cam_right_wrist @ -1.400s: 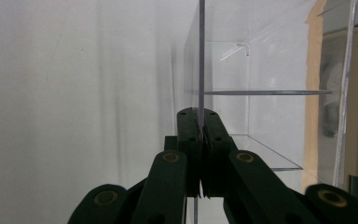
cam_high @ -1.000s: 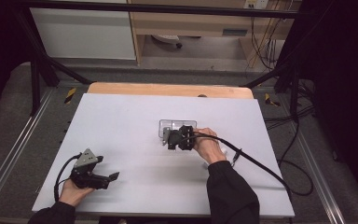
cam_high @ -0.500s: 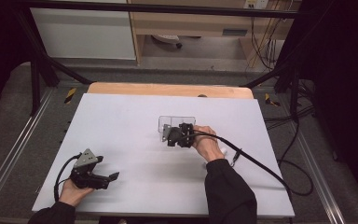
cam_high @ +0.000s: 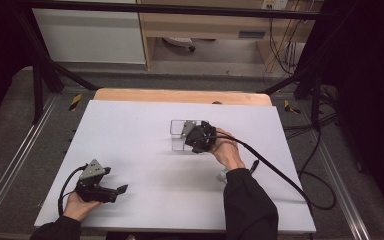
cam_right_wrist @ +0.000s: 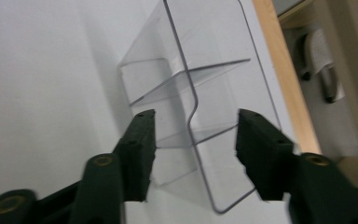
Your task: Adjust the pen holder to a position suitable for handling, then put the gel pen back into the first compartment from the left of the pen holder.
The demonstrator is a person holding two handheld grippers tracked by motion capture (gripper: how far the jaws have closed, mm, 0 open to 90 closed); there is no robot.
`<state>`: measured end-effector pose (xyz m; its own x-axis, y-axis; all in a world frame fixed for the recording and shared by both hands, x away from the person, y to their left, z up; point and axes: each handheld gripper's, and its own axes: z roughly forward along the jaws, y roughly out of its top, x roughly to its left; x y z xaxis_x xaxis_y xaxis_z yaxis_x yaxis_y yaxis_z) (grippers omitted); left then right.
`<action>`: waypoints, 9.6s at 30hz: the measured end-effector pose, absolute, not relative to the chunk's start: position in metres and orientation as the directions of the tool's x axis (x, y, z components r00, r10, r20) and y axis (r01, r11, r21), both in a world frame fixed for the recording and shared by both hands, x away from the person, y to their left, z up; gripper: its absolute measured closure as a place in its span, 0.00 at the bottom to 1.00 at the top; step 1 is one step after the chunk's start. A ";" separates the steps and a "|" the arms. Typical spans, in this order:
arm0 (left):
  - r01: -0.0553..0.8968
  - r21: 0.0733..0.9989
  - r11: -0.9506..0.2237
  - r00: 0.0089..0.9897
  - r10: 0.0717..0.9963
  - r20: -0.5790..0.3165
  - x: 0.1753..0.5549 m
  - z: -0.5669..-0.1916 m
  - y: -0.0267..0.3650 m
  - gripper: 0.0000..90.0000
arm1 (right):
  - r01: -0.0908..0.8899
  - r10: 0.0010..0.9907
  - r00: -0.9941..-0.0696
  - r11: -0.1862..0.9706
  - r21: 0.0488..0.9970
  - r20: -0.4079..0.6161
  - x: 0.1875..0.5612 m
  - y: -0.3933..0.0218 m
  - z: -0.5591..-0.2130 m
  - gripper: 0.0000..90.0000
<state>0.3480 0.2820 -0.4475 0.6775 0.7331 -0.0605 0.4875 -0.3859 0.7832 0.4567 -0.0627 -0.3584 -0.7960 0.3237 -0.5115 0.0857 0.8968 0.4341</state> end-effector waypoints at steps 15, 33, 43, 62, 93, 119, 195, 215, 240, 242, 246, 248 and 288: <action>0.494 0.778 -0.388 0.675 0.735 -0.062 0.349 -0.448 0.281 0.06 | 0.341 0.583 -0.774 0.713 0.612 -0.248 0.430 -0.124 -0.347 0.05; 0.496 0.776 -0.389 0.675 0.735 -0.063 0.349 -0.449 0.281 0.06 | 0.514 0.691 -0.722 0.552 0.657 -0.016 0.398 -0.177 -0.369 0.04; 0.496 0.775 -0.391 0.676 0.734 -0.062 0.349 -0.449 0.281 0.06 | 0.538 0.720 -0.693 0.539 0.648 -0.023 0.375 -0.195 -0.392 0.04; 0.497 0.774 -0.392 0.675 0.735 -0.062 0.349 -0.449 0.280 0.06 | 0.614 0.818 -0.575 0.444 0.653 -0.016 0.356 -0.243 -0.419 0.28; 0.499 0.769 -0.400 0.677 0.734 -0.057 0.349 -0.449 0.278 0.06 | 0.581 0.755 -0.655 0.489 0.650 0.017 0.350 -0.235 -0.438 1.00; 0.497 0.767 -0.405 0.679 0.732 -0.054 0.348 -0.449 0.277 0.06 | 0.598 0.765 -0.644 0.491 0.633 0.015 0.343 -0.246 -0.432 1.00; 0.496 0.771 -0.399 0.677 0.734 -0.056 0.347 -0.448 0.278 0.06 | 0.752 0.944 -0.329 0.261 0.605 0.001 0.341 -0.246 -0.439 0.62; 0.497 0.771 -0.398 0.677 0.734 -0.057 0.347 -0.448 0.277 0.06 | 0.759 0.947 -0.322 0.251 0.601 0.011 0.340 -0.247 -0.437 0.67; 0.498 0.771 -0.397 0.676 0.734 -0.059 0.348 -0.448 0.278 0.06 | 0.785 0.962 -0.273 0.228 0.576 -0.008 0.363 -0.235 -0.431 0.72; 0.497 0.772 -0.396 0.677 0.734 -0.059 0.348 -0.447 0.278 0.06 | 0.801 0.966 -0.258 0.217 0.558 -0.005 0.366 -0.233 -0.431 0.73; 0.498 0.772 -0.395 0.677 0.734 -0.061 0.347 -0.447 0.279 0.06 | 0.818 0.971 -0.238 0.209 0.535 -0.016 0.367 -0.230 -0.432 0.75; 0.498 0.772 -0.396 0.677 0.733 -0.060 0.347 -0.447 0.278 0.06 | 0.826 0.972 -0.235 0.212 0.522 -0.023 0.365 -0.229 -0.433 0.76; 0.482 0.772 -0.415 0.691 0.721 -0.043 0.347 -0.445 0.274 0.06 | 0.707 0.901 -0.421 0.253 0.660 0.105 0.349 -0.227 -0.385 0.89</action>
